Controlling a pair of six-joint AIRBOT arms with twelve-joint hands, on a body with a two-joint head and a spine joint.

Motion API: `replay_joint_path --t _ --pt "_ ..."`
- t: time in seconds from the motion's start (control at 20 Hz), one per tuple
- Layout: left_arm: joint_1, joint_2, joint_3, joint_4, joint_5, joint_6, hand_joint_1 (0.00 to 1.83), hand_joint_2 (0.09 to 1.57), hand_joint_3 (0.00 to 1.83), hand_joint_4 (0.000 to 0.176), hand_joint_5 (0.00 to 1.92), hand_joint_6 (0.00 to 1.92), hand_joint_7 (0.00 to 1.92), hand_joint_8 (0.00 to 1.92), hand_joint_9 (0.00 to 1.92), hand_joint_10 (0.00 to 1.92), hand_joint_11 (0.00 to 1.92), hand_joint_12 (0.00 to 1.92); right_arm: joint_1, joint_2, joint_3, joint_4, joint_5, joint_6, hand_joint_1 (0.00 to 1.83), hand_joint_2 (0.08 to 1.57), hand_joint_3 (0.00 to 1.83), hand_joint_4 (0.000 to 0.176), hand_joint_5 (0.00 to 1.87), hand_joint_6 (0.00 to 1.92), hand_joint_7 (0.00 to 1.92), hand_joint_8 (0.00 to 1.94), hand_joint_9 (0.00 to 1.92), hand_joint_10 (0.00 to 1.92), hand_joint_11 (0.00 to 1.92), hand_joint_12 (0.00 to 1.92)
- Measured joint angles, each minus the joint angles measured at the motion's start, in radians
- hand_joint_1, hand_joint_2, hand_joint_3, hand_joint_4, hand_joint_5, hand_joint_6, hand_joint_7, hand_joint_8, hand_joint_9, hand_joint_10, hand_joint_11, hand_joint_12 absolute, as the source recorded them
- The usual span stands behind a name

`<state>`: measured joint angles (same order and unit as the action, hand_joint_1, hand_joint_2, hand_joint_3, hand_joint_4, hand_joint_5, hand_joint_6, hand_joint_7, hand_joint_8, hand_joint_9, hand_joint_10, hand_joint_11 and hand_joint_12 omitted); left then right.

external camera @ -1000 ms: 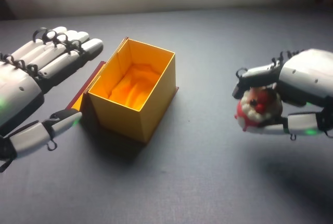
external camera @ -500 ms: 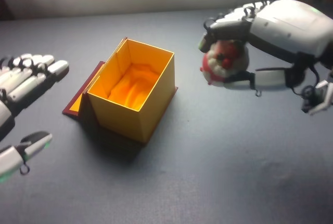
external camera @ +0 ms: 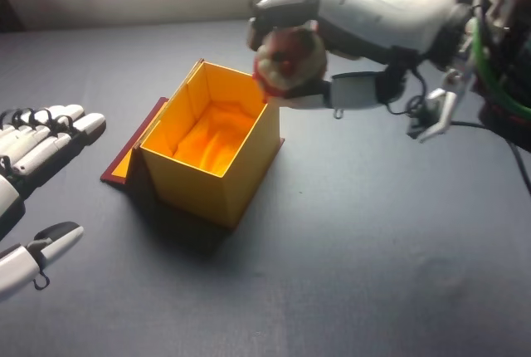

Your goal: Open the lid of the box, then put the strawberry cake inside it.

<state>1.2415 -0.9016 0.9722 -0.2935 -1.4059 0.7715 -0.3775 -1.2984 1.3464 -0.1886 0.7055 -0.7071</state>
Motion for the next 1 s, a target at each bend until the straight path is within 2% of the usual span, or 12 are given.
replay_joint_path --t 0.1,0.2,0.25,0.3,0.4,0.5,0.55,0.6,0.7,0.85,0.95,1.0 --pt "0.003 -0.006 0.003 -0.006 0.001 -0.004 0.69 1.39 0.0 0.082 0.05 0.0 0.0 0.0 0.0 0.0 0.0 0.0 0.02 -0.04 0.026 -0.016 -0.027 0.0 1.33 1.23 0.0 0.0 0.76 1.15 0.69 1.41 0.73 1.61 0.57 1.77" --pt "0.01 -0.009 0.004 -0.011 0.003 -0.006 0.72 1.39 0.0 0.08 0.06 0.0 0.0 0.0 0.0 0.0 0.0 0.0 0.037 -0.08 0.053 -0.016 -0.052 0.0 1.17 1.25 0.0 0.0 0.81 1.2 0.67 1.52 0.64 1.2 0.57 1.64" --pt "0.01 -0.016 0.011 -0.016 0.003 -0.008 0.72 1.38 0.0 0.077 0.06 0.0 0.0 0.0 0.0 0.0 0.0 0.0 0.044 -0.095 0.063 -0.016 -0.058 0.0 1.18 1.24 0.0 0.0 0.76 1.18 0.75 1.52 0.73 1.26 0.71 1.67" --pt "0.01 -0.018 0.013 -0.019 0.007 -0.01 0.75 1.38 0.0 0.076 0.07 0.01 0.0 0.0 0.0 0.0 0.0 0.0 0.048 -0.113 0.07 -0.018 -0.064 0.0 1.12 1.23 0.0 0.0 0.77 1.26 0.83 1.83 1.01 1.79 1.11 1.87" --pt "0.01 -0.019 0.013 -0.025 0.007 -0.01 0.79 1.38 0.0 0.07 0.08 0.01 0.0 0.0 0.0 0.0 0.0 0.0 0.051 -0.14 0.088 -0.023 -0.077 0.0 1.2 1.24 0.0 0.0 0.73 1.32 0.76 1.41 0.84 1.72 0.89 1.92" --pt "0.01 -0.019 0.013 -0.026 0.01 -0.01 0.75 1.38 0.0 0.07 0.07 0.0 0.0 0.0 0.0 0.0 0.0 0.0 0.057 -0.167 0.108 -0.025 -0.122 0.0 1.19 1.25 0.0 0.0 0.78 1.11 0.7 1.6 0.62 1.31 0.56 1.72" --pt "0.01 -0.019 0.013 -0.029 0.012 -0.01 0.76 1.38 0.0 0.071 0.07 0.0 0.0 0.0 0.0 0.0 0.0 0.0 0.063 -0.186 0.124 -0.025 -0.15 0.0 1.3 1.22 0.0 0.0 0.57 0.46 0.76 1.44 0.82 1.63 0.85 1.85" --pt "0.012 -0.019 0.013 -0.03 0.011 -0.01 0.74 1.38 0.0 0.077 0.07 0.0 0.0 0.0 0.0 0.0 0.0 0.0 0.069 -0.203 0.138 -0.023 -0.166 0.0 1.22 1.25 0.0 0.0 0.54 1.23 0.86 1.32 0.9 1.12 0.75 1.56" --pt "0.013 -0.019 0.013 -0.03 0.015 -0.012 0.71 1.38 0.0 0.085 0.08 0.0 0.0 0.0 0.0 0.0 0.0 0.0 0.073 -0.219 0.149 -0.026 -0.188 0.0 1.21 1.25 0.0 0.0 0.67 1.14 0.82 1.51 0.9 1.34 0.81 1.71" --pt "0.013 -0.026 0.016 -0.035 0.019 -0.014 0.71 1.38 0.0 0.078 0.11 0.01 0.0 0.0 0.0 0.0 0.0 0.0 0.073 -0.23 0.156 -0.027 -0.214 0.0 1.18 1.24 0.0 0.0 0.66 1.38 0.87 1.27 0.91 0.51 0.61 1.17" --pt "0.013 -0.03 0.016 -0.036 0.028 -0.015 0.62 1.39 0.01 0.097 0.1 0.0 0.0 0.0 0.0 0.0 0.0 0.0 0.073 -0.23 0.161 -0.024 -0.219 0.0 1.18 1.27 0.0 0.0 0.57 1.42 0.83 1.39 0.85 0.57 0.54 1.27" --pt "0.013 -0.03 0.016 -0.034 0.026 -0.015 0.64 1.4 0.0 0.076 0.09 0.0 0.0 0.0 0.0 0.0 0.0 0.0 0.073 -0.23 0.161 -0.023 -0.22 0.0 1.08 1.2 0.0 0.0 0.48 0.59 0.67 0.67 0.76 0.41 0.45 1.16"
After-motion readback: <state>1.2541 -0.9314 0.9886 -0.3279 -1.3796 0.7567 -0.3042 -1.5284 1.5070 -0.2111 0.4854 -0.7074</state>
